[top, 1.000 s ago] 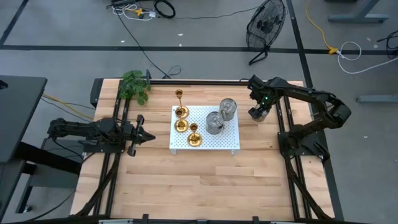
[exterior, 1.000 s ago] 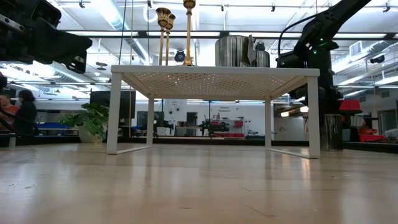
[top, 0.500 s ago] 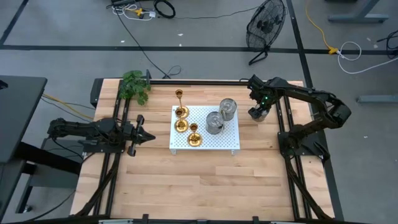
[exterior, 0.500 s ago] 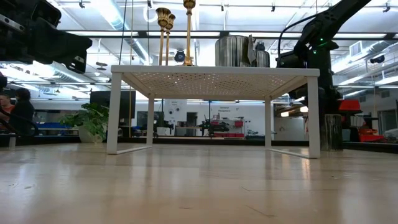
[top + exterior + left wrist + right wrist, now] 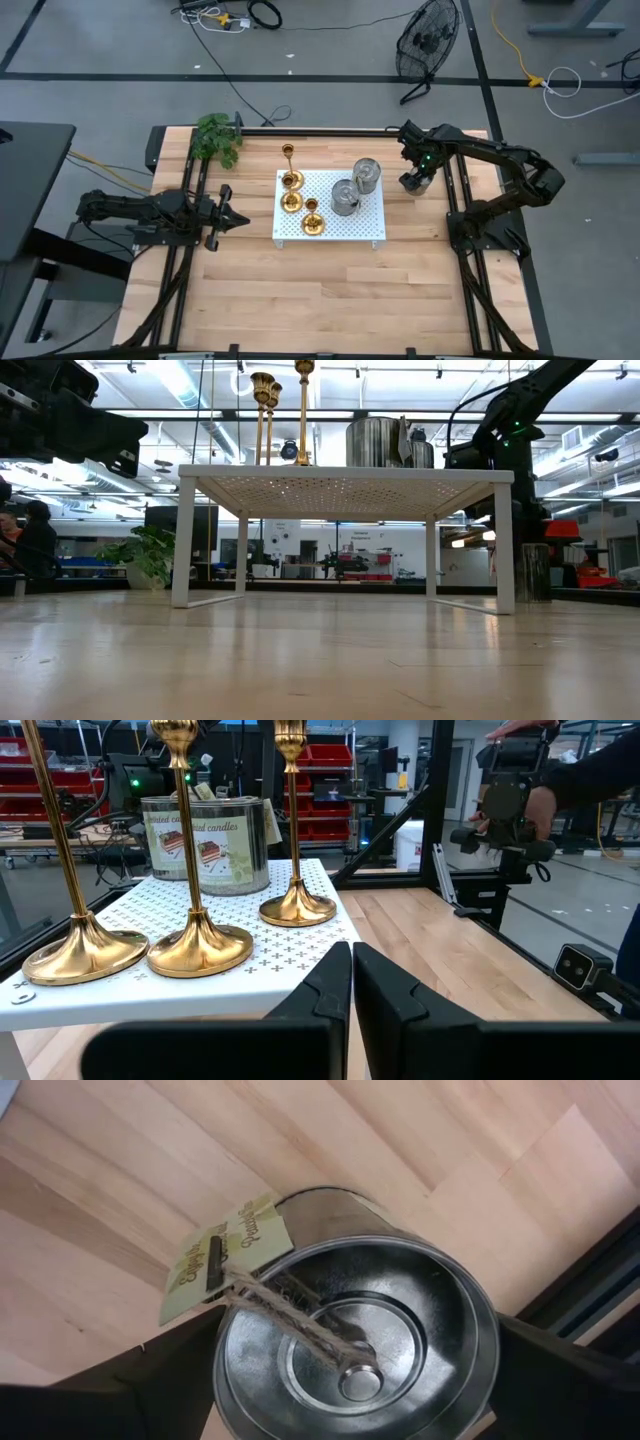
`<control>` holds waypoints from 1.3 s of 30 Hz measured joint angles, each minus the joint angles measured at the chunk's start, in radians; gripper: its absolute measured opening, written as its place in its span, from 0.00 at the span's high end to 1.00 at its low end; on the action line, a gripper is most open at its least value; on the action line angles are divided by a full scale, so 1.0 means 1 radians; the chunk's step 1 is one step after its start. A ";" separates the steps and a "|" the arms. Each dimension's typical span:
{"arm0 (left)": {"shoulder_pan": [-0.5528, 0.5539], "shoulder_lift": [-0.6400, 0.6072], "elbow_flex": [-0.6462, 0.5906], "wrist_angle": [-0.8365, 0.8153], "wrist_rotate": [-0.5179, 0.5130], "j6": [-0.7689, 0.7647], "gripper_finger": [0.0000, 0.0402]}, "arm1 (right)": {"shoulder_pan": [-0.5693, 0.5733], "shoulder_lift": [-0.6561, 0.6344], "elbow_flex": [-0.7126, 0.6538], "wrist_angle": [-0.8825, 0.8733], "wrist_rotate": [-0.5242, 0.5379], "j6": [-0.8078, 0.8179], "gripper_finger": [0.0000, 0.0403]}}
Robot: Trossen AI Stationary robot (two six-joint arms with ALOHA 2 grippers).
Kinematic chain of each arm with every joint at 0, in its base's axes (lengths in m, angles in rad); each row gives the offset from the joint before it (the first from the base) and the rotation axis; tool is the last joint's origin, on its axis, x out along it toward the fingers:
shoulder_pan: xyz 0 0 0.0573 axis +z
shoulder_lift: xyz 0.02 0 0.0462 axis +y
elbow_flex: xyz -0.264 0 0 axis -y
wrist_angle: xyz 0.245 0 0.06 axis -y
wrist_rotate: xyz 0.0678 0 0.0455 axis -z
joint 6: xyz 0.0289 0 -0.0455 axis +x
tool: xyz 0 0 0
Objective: Pick & Place candle stick holders
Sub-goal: Put the metal lid scented candle on the shelf
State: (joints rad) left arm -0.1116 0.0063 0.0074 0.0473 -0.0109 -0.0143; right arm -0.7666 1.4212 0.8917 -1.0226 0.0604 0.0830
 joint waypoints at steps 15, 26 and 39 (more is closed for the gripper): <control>0.000 0.000 0.000 0.000 0.000 0.000 0.95 | 0.000 0.000 0.000 -0.001 -0.001 -0.007 0.08; 0.000 0.000 0.000 0.000 0.000 0.000 0.95 | 0.002 0.002 0.033 -0.113 -0.020 -0.040 0.08; 0.000 0.000 0.000 0.000 0.000 0.000 0.95 | 0.049 0.001 0.236 -0.296 -0.029 -0.090 0.09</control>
State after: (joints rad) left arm -0.1116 0.0063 0.0073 0.0475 -0.0109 -0.0145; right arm -0.7179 1.4223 1.1278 -1.3181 0.0316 -0.0069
